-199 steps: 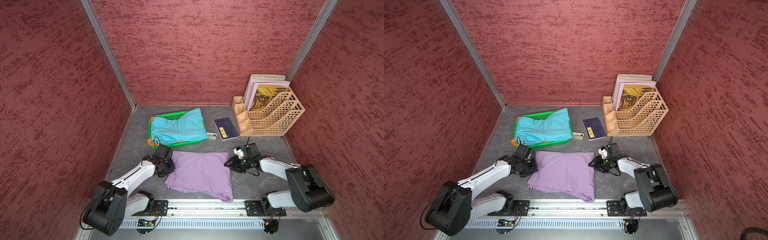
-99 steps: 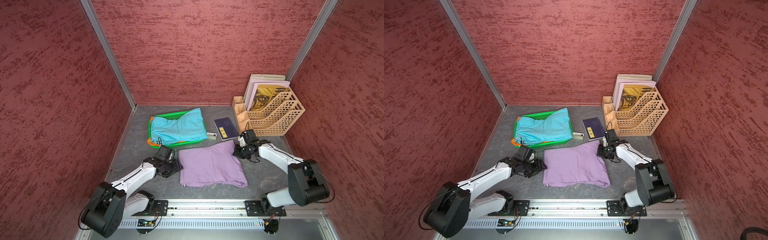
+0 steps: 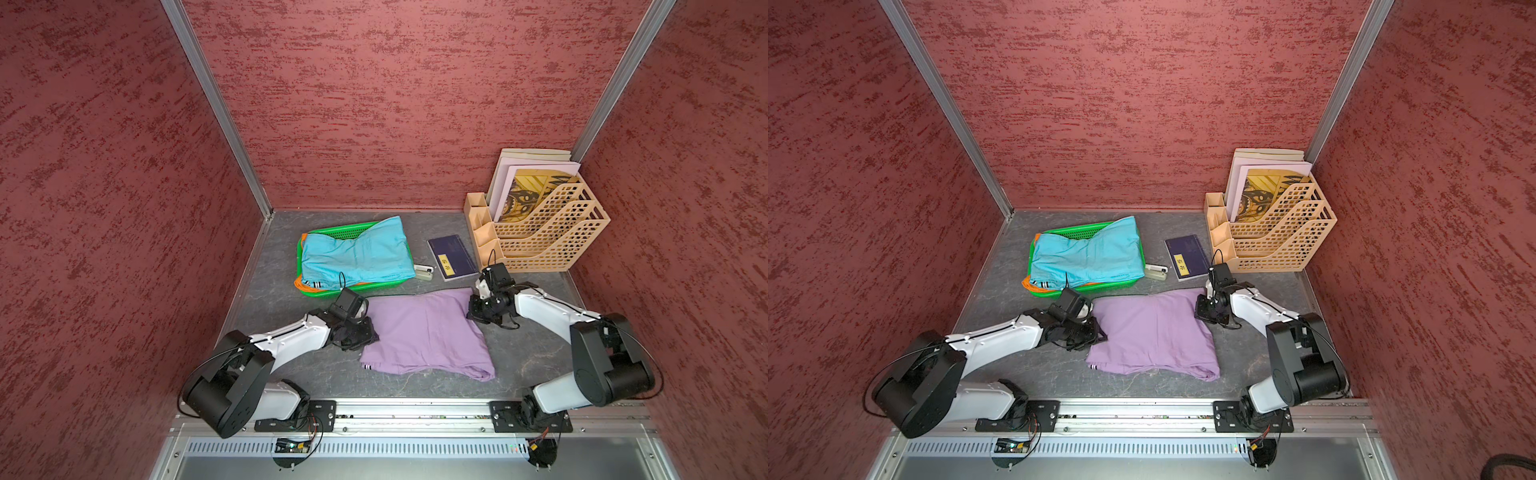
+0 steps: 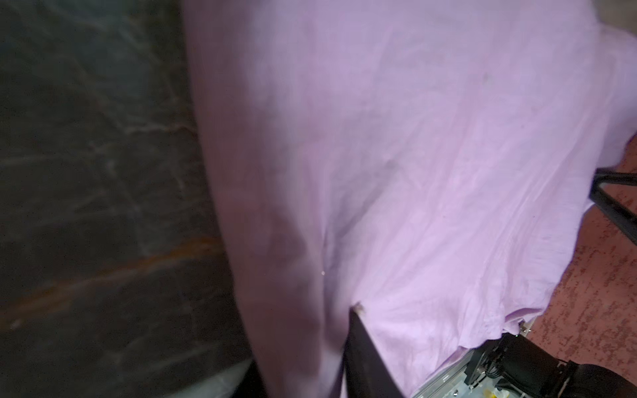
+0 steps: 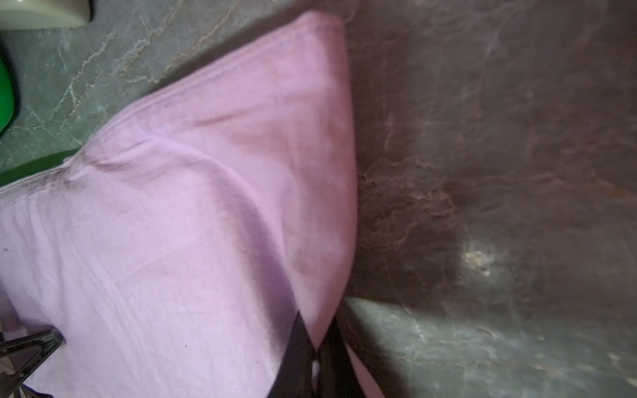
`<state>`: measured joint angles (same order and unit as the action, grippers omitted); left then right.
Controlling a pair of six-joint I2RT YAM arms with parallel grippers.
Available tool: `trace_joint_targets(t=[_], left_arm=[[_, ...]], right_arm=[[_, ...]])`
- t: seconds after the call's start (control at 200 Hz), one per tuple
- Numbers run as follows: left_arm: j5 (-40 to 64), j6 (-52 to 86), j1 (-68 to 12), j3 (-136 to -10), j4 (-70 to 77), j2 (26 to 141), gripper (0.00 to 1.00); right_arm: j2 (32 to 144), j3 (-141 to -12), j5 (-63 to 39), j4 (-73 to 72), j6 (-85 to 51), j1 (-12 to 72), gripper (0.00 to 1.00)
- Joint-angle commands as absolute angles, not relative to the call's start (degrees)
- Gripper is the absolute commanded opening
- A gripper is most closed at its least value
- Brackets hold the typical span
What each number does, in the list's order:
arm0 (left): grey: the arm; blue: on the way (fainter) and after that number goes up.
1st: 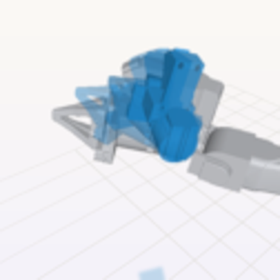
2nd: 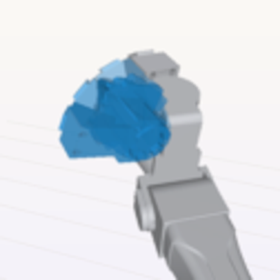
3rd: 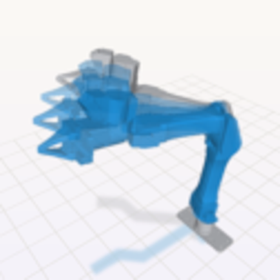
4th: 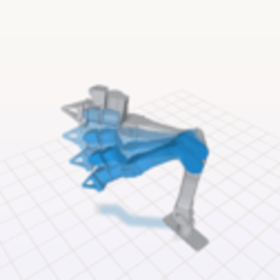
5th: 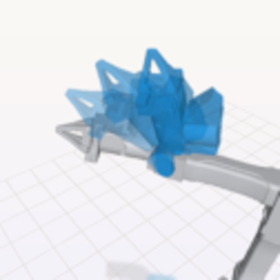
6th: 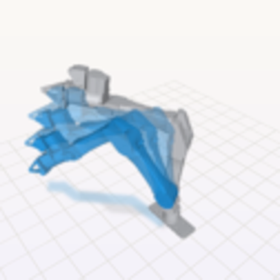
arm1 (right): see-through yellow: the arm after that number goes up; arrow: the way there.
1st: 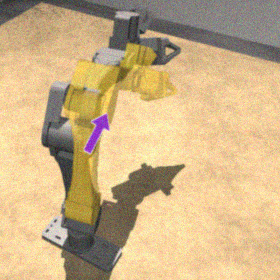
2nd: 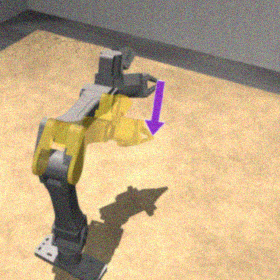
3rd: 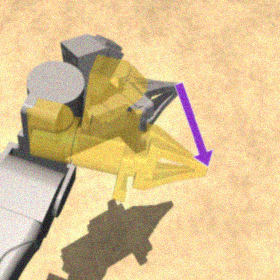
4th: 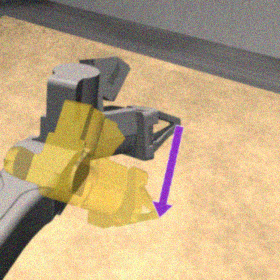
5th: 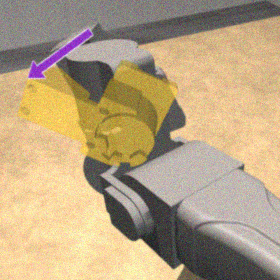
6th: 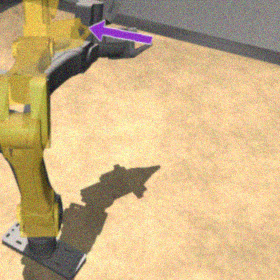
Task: Put the folded long pants in the basket
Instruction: Pick up the long pant at the center of the board, then place the long pant in the basket.
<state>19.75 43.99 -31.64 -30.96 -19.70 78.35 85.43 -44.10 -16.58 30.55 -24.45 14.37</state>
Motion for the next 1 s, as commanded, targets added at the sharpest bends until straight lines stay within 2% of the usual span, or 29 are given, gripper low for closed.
trace_joint_targets(t=[0.0,0.155,0.376,0.691,0.857,0.997], left_arm=[[11.72,43.71,-32.17,-28.79,-28.01,80.32,0.0],[11.6,44.32,-33.32,-31.03,-31.36,74.38,0.0],[8.5,43.36,-34.89,-40.54,-46.39,63.55,0.0],[9.72,39.78,-35.07,-56.22,-61.47,56.24,0.0],[8.9,35.56,-32.05,-67.45,-65.92,57.7,0.0],[13.5,28.97,-20.3,-77.28,-66.24,63.75,0.0]], right_arm=[[83.77,-43.06,-18.02,31.38,-23.73,14.41,0.0],[80.48,-43.02,-21.12,31.37,-24.03,14.41,0.0],[70.81,-45.11,-24.29,36.46,-25.45,14.58,0.0],[61.67,-58.23,-25.57,50.24,-24.56,14.66,0.0],[66.08,-71.75,-27.02,52.52,-24.08,14.68,0.0],[76.8,-85.03,-29.97,49.36,-26.6,14.73,0.0]])
